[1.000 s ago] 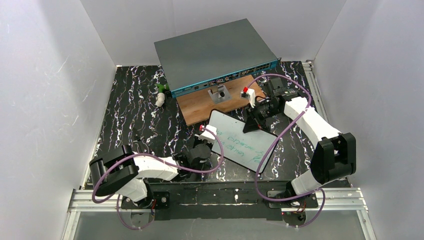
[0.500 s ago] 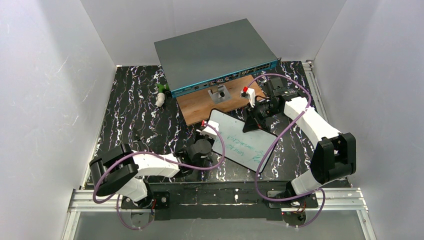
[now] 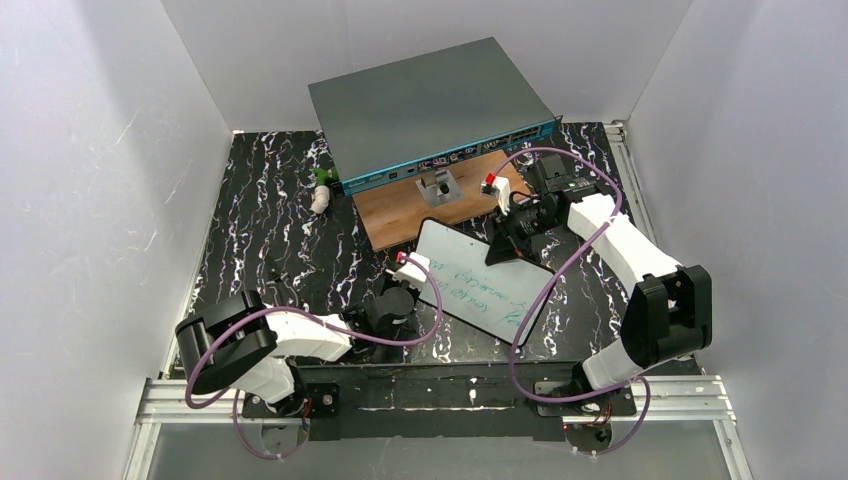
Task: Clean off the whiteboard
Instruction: Erase the whiteboard at the center of the board.
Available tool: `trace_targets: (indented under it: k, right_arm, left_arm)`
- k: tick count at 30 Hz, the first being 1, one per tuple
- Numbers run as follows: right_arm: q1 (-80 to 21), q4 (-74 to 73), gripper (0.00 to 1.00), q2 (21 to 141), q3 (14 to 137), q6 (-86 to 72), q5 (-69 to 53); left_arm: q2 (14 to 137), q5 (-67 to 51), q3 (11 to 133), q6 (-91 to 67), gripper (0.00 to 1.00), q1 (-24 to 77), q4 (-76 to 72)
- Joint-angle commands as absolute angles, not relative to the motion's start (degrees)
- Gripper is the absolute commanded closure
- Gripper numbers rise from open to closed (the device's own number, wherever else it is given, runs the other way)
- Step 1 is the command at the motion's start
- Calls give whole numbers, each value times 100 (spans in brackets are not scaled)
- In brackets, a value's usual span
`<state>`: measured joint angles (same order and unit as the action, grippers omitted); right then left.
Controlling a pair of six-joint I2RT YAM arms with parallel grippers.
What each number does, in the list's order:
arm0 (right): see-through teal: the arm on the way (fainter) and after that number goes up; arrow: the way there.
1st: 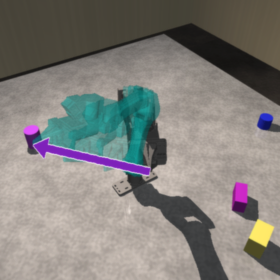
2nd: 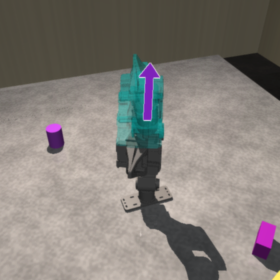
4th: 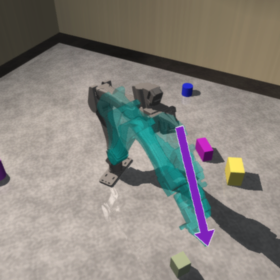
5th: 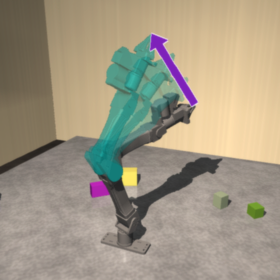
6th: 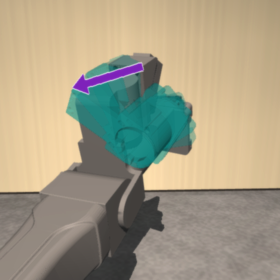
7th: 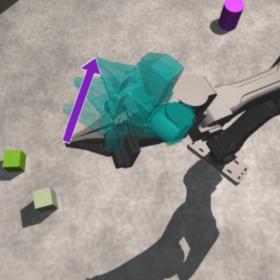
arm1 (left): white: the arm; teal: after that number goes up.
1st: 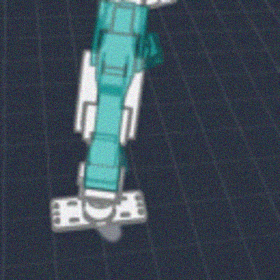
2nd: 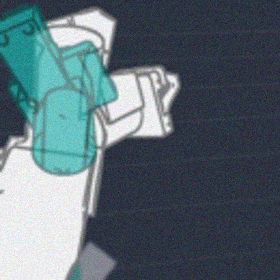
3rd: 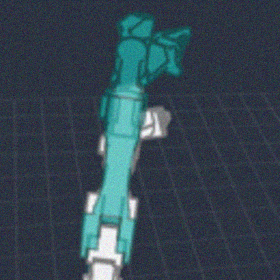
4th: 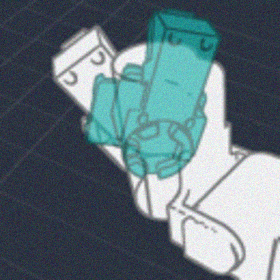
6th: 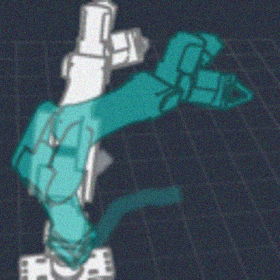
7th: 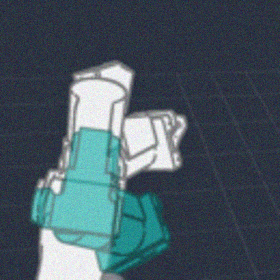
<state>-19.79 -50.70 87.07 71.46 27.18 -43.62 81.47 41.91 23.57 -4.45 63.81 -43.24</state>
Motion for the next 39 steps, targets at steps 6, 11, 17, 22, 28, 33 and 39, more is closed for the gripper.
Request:
trace_targets:
  k: [6, 11, 17, 22, 28, 33, 39]
  right_arm:
    - [-2101, -5082, 99, 8754, 7128, 3024, -4413]
    - [-2101, -5078, 99, 8754, 7128, 3039, -4396]
    - [-2101, -5067, 99, 8754, 7128, 3038, -4359]
    - [-2101, -5045, 99, 8770, 7118, 3030, -4315]
    - [-2101, -5049, 99, 8772, 7119, 3031, -4300]
    - [-2100, -5045, 99, 8787, 7119, 3024, -4301]
    - [-2101, -5052, 99, 8780, 7119, 3030, -4310]
  left_arm:
    - [7954, 3696, 3009, 54, 100, 6354, -4196]
    - [8054, 3970, 3457, 424, 100, 6355, -4039]
    - [7901, 4169, 3566, 331, 100, 6354, -3719]
    - [6860, 3884, 3660, -302, 100, 6339, -2563]
    - [6108, 3221, 3374, -535, 100, 6320, -1690]
    - [6520, 2687, 3274, -645, 100, 6343, -1567]
    - [7282, 3343, 3488, -537, 100, 6459, -1719]
